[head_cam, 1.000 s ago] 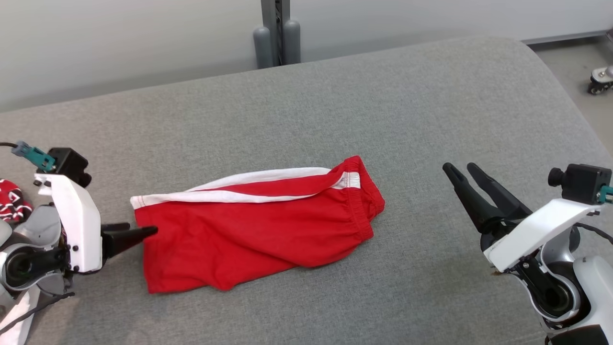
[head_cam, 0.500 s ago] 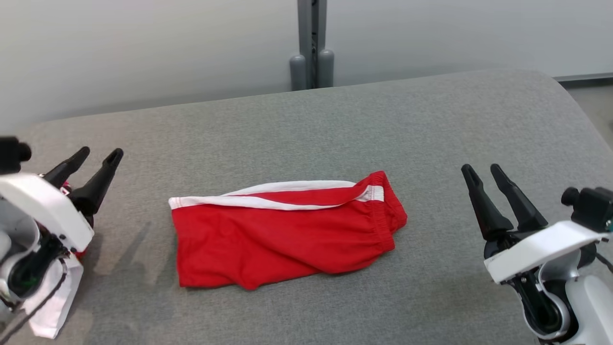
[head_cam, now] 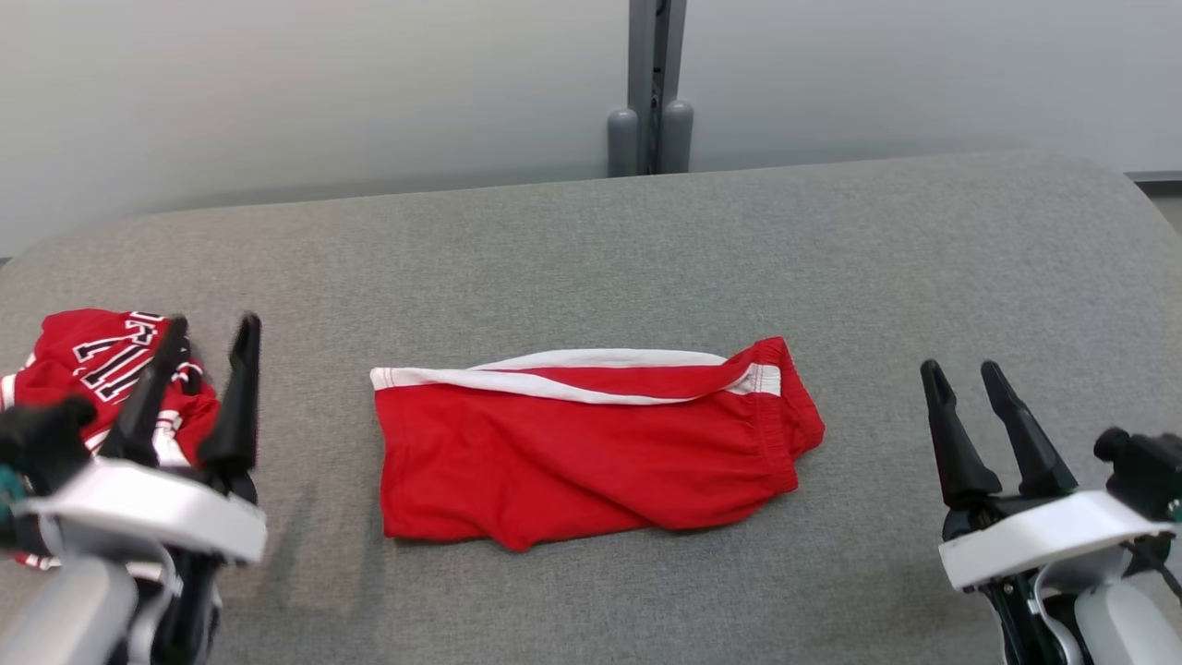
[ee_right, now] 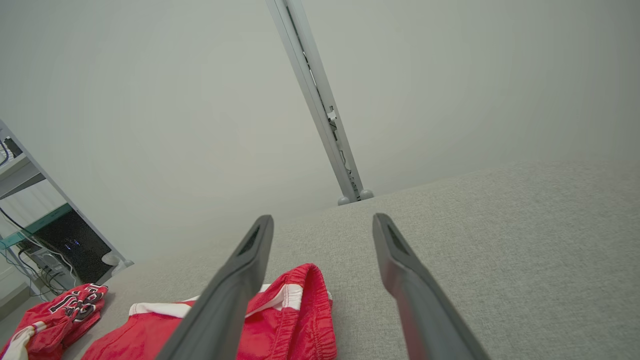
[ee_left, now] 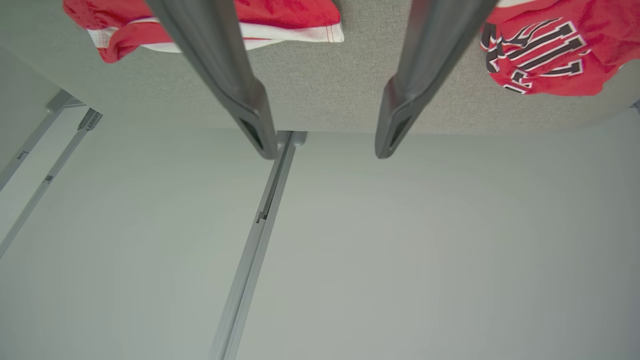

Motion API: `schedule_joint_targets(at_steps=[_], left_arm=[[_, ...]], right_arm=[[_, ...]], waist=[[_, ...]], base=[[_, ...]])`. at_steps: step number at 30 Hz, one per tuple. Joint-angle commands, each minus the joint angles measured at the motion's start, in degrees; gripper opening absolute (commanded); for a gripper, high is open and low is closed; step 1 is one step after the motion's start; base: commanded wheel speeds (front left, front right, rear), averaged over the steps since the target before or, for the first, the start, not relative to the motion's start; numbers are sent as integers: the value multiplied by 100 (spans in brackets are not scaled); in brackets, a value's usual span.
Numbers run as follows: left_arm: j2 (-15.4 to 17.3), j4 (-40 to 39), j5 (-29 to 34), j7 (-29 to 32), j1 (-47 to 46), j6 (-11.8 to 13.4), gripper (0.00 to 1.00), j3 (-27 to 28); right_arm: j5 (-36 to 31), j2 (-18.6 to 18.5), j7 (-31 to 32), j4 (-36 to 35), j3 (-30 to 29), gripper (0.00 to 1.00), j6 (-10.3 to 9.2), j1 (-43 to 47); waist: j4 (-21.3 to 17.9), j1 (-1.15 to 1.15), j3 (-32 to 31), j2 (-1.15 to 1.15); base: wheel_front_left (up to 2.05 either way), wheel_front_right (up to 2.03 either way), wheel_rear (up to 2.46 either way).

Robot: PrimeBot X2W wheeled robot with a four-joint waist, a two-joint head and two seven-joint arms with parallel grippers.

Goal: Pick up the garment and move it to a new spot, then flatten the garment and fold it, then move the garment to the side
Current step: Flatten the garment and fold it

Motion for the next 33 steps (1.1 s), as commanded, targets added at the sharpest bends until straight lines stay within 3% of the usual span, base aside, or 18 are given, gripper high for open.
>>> schedule_joint_targets(at_steps=[1, 8, 16, 19, 22, 33], left_arm=[[-78, -90, 212, -7, 177, 30, 100, 223], [-1221, -426, 1636, -6, 1527, -361, 100, 1414], [-2064, -148, 2490, -6, 1949, -1046, 100, 2077], [-2271, -52, 2663, -6, 1964, -1269, 100, 2243], [-2459, 80, 2869, -6, 1870, -1495, 100, 2338], [-2796, 348, 3142, -6, 1766, -1773, 100, 2311]], right_arm=[[-65, -14, -86, 35, -42, 100, 1, 78], [-273, 57, -420, 352, -57, 100, 1, 269], [-415, 14, -493, 879, 223, 100, 1, 26], [-434, -23, -321, 1128, 384, 100, 1, -212], [-427, -4, 254, 1609, 559, 100, 1, -662], [-471, 157, 1083, 2750, 461, 100, 1, -1448]], waist=[[25, 0, -19, 0], [100, 0, -111, 0], [209, 0, -117, 0], [239, 0, -108, 0], [324, 0, -61, 0], [797, 0, 13, 0]], base=[[0, 0, 0], [0, 0, 0], [0, 0, 0], [0, 0, 0], [0, 0, 0], [0, 0, 0]])
